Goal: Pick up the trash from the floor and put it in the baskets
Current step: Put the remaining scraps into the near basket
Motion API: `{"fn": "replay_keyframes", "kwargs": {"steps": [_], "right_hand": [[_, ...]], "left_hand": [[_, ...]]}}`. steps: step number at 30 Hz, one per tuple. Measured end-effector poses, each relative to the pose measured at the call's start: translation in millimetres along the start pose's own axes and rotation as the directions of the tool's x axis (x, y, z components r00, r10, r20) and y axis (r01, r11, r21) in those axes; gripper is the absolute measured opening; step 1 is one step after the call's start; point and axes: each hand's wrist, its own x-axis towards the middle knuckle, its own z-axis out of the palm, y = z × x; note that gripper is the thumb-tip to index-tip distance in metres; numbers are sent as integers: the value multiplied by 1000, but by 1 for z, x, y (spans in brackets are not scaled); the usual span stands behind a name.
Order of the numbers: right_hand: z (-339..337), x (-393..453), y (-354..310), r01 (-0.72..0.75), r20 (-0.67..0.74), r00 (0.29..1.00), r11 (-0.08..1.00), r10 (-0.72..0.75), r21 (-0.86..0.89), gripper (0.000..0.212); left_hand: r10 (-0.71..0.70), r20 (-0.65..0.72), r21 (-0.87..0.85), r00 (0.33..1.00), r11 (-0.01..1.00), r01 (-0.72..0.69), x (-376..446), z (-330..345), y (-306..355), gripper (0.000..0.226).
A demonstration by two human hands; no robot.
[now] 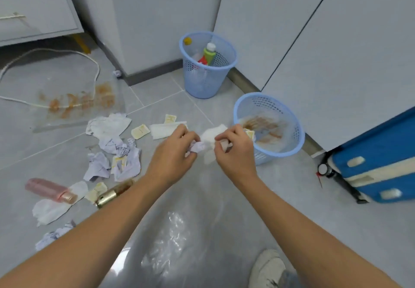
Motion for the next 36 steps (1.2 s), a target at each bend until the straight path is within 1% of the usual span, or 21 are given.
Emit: {"fn": "replay_keyframes", "kwargs": {"steps": [2, 4, 6, 8, 10, 12, 14, 15, 16, 18, 20, 23, 25, 27, 30, 32, 33, 34, 36], "right_hand": [[-23, 26, 17, -16, -101, 995, 998, 10, -61, 10], [-45, 47, 42, -79, -160, 985, 987, 56, -139, 12], [-62, 60, 67, -159, -174, 977, 963, 123, -217, 14], [-74, 69, 91, -198, -160, 975, 935, 157, -294, 18], [-80, 73, 113, -211, -79, 978, 901, 195, -379, 21], [-83, 75, 128, -197, 101, 958, 873, 268, -446, 22], [-83, 76, 133, -194, 267, 906, 882, 329, -429, 27], [-83, 74, 131, -202, 298, 892, 889, 340, -410, 29], [-84, 71, 129, -207, 283, 899, 895, 333, -394, 32], [-86, 65, 118, -188, 141, 956, 905, 258, -383, 33], [-86, 57, 101, -130, 19, 989, 918, 148, -376, 33], [-66, 36, 70, -48, -10, 999, 954, 48, -296, 28], [-39, 14, 48, 41, -10, 999, 965, -45, -261, 20], [-6, -13, 23, 115, 34, 993, 968, -110, -221, 14], [40, -62, -13, 123, 190, 977, 981, -93, -151, 14], [67, -97, -28, 93, 327, 944, 985, -41, -145, 16], [78, -115, -33, 72, 404, 915, 986, -5, -151, 18], [88, -134, -37, 52, 478, 878, 985, 35, -166, 20], [102, -167, -41, 23, 609, 783, 973, 126, -230, 29]], "left_hand": [[66, -13, 2, 998, 998, -66, 37, 13, 26, 11], [118, -6, 30, 993, 993, -118, 76, 33, 50, 12], [152, 17, 68, 988, 986, -153, 109, 57, 67, 12], [177, 34, 103, 984, 978, -180, 131, 80, 77, 10], [172, 71, 154, 983, 971, -181, 146, 103, 80, 12], [131, 179, 249, 975, 953, -174, 156, 120, 81, 26], [106, 275, 335, 955, 921, -199, 160, 129, 82, 45], [115, 288, 348, 951, 912, -216, 157, 129, 82, 50], [140, 280, 350, 950, 906, -237, 152, 127, 82, 52], [194, 239, 339, 952, 902, -269, 136, 110, 79, 49], [204, 193, 292, 960, 922, -255, 114, 80, 69, 43], [126, 132, 232, 983, 960, -155, 68, 30, 40, 31], [52, 100, 211, 994, 975, -72, 29, 3, 14, 27], [-44, 69, 192, 997, 981, 30, -13, -20, -15, 25], [-252, 19, 194, 967, 950, 244, -80, -46, -53, 18], [-410, -44, 161, 911, 897, 412, -131, -53, -71, 12], [-470, -50, 147, 881, 869, 472, -159, -52, -78, 11], [-511, -24, 148, 859, 848, 508, -187, -49, -81, 12], [-578, 69, 201, 813, 807, 556, -234, -40, -87, 19]]}}
